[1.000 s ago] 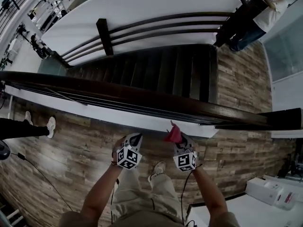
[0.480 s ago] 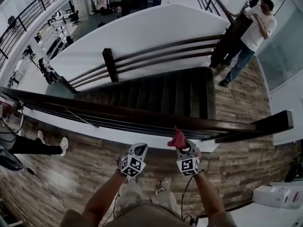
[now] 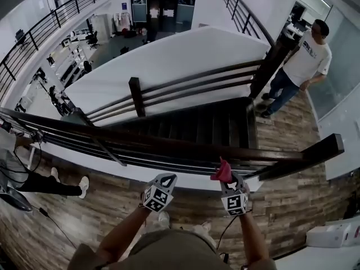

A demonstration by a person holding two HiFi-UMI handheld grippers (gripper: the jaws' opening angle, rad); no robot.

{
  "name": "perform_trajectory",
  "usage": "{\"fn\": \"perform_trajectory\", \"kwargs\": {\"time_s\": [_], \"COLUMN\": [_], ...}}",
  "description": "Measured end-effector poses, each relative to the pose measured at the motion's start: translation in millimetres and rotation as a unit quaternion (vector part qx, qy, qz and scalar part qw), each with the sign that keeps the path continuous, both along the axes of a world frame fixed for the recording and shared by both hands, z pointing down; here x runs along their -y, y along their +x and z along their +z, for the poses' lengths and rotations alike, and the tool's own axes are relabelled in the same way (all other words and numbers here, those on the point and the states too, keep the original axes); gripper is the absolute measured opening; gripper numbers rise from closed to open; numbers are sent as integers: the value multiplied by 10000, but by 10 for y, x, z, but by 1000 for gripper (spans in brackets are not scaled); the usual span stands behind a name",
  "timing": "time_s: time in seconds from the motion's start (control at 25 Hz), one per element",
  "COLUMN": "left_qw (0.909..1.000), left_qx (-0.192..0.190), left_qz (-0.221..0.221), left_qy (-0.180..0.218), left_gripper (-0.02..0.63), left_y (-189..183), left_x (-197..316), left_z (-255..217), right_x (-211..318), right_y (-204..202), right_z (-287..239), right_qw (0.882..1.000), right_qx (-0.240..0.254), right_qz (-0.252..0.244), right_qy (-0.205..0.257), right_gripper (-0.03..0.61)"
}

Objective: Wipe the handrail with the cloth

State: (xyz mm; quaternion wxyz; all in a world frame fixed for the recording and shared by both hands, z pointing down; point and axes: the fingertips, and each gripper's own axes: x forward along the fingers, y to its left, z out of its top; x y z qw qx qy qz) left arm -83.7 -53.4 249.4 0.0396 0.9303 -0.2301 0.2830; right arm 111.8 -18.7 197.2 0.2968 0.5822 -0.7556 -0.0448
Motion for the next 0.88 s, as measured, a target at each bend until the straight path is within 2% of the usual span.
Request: {"fn": "perform_trajectory", "kwargs": {"time_s": [0.2, 0.44, 0.64, 0.88], "left_qw": [10000, 9998, 9990, 9975], "left_qx": [-46, -205, -385, -420], "left_qz": [81, 22, -220, -537], "left_qy": [26, 43, 19, -188], "left_gripper": [14, 14, 15, 15], "left_y": [-221, -273, -105, 221], "left_x": [0, 36, 340, 432], "left_z": [-65, -183, -258, -103], "right_x": [-114, -83, 298, 401], "right_y": [-204, -295, -182, 103], "right_z": [-42, 15, 70, 382], "right_qw": [10000, 9996, 9986, 9962], "right_qx": [-59, -120, -82, -44], "right_qz": [-38, -221, -496, -720], "right_qy": [-29, -137, -174, -485], "right_gripper": [123, 124, 124, 124]}}
